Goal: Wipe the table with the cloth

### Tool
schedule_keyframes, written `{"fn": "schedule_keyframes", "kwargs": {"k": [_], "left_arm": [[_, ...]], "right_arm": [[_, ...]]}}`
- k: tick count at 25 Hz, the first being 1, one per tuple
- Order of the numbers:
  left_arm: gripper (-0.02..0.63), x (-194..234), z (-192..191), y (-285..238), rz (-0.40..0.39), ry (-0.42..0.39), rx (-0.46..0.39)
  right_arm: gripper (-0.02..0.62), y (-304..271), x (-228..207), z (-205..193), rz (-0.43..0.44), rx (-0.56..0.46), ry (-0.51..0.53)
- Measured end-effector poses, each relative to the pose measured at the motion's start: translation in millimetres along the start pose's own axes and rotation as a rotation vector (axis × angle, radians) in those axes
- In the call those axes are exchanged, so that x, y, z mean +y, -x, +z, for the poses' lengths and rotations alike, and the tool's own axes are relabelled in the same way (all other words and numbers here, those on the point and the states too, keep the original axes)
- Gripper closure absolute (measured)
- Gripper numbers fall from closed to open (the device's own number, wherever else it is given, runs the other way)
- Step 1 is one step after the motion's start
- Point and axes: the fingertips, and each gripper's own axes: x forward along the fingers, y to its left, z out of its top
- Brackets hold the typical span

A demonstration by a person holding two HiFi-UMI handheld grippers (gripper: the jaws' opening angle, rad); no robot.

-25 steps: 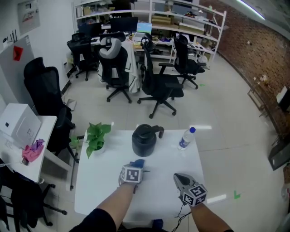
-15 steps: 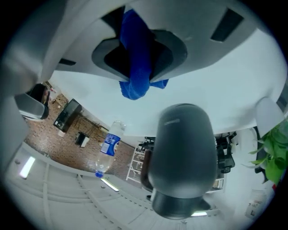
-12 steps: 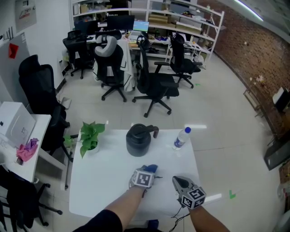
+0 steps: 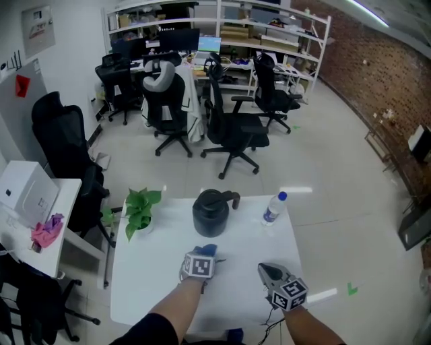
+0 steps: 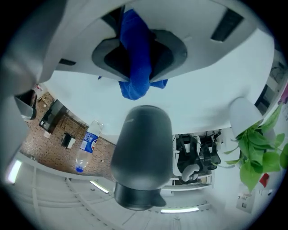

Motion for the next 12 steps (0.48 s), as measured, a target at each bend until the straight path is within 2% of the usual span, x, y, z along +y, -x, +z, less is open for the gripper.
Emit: {"fn": "schedule_keyframes", "kwargs": {"k": [4, 6, 9, 12], "left_arm": [[0.499, -60, -2, -11, -0.088, -0.044, 0.032], [0.499, -85, 0, -14, -0.137, -0.067, 0.012], [0.5, -88, 0, -10, -0.16, -0.06, 0.013], [0.5, -64, 3, 12, -0.156, -0.008, -0.014]], "right_arm": [[0.603, 13, -1, -4, -0.013, 0.011, 0.004], [0.603, 20, -5, -9, -0.026, 0.015, -0.009], [0.603, 30, -9, -11, -0.042, 0.016, -0.018], [0.603, 37, -9, -1, -0.052, 0.003, -0.009]]}}
